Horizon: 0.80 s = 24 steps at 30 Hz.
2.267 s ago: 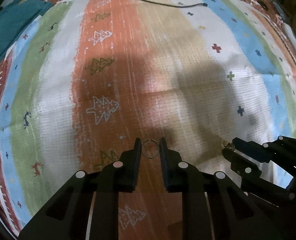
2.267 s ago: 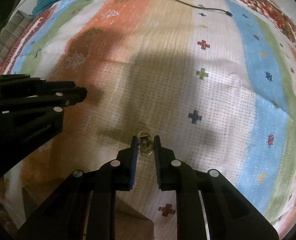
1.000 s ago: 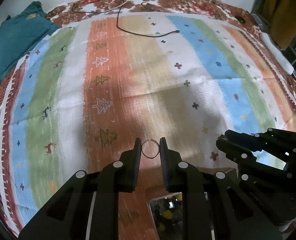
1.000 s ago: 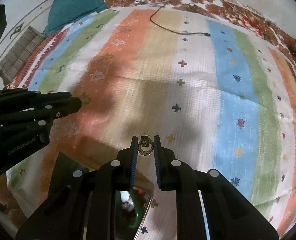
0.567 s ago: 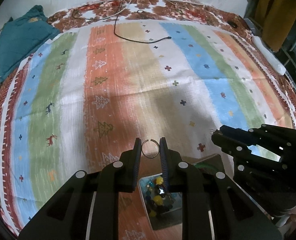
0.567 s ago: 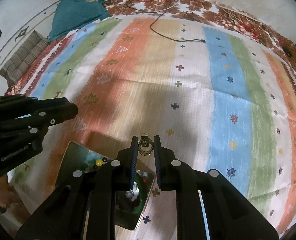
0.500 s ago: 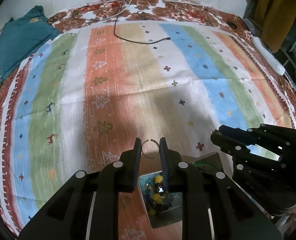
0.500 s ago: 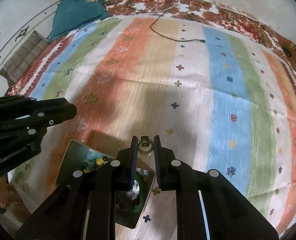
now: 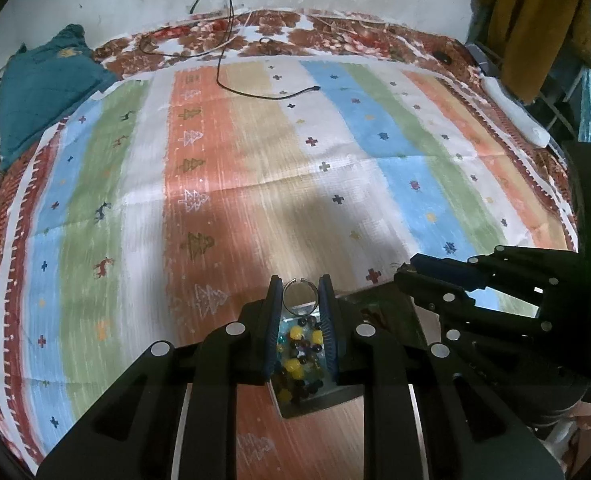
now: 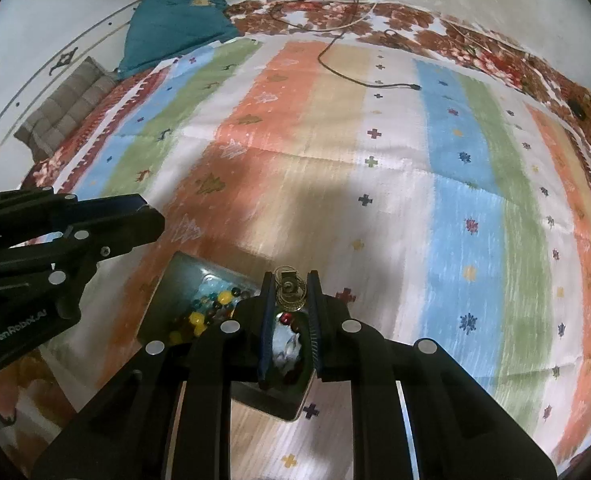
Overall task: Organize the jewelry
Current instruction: 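Open the left tool over the tin while the right tool releases its ring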
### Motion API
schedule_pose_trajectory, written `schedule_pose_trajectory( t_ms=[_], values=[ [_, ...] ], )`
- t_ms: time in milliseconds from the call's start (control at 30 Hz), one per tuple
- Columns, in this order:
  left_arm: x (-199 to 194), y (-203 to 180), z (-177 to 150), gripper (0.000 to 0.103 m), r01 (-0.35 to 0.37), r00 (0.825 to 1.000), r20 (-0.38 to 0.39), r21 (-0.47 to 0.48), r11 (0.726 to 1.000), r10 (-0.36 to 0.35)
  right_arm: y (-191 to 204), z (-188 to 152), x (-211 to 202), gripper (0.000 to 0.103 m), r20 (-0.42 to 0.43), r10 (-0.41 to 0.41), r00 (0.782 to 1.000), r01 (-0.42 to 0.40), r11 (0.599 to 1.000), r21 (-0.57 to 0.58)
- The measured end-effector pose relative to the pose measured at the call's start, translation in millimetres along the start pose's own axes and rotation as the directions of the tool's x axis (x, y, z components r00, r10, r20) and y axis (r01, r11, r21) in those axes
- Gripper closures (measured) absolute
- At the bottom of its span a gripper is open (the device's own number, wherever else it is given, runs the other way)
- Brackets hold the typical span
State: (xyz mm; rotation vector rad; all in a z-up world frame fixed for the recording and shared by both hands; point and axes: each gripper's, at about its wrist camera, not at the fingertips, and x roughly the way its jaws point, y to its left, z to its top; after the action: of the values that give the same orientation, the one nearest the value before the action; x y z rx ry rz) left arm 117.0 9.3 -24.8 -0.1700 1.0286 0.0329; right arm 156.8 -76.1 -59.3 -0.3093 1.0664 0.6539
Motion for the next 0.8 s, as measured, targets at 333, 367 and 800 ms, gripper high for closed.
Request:
schedule_pose_trajectory(
  t_ms=[333,367,800],
  values=[
    [-15,-6,-20,0.085,0.02,1.0,0.017,0.004,1.0,-0.021,11,-16,-12,0.086,0.019,0.01,1.0,-0.01,1.0,-0.019],
    [-15,-5,-20,0.085,0.022,1.0,0.018,-0.002,1.0,-0.022,12,-16,-12,0.086,0.016,0.011,1.0,-0.01,1.0,-0.02],
    [-31,6,-33,0.062,0.024,0.999,0.042,-0.058,0.998,-0.021,2,-28,-23,0.063,0.022,-0.011,1.0,0.011,0.999,0.034]
  ],
)
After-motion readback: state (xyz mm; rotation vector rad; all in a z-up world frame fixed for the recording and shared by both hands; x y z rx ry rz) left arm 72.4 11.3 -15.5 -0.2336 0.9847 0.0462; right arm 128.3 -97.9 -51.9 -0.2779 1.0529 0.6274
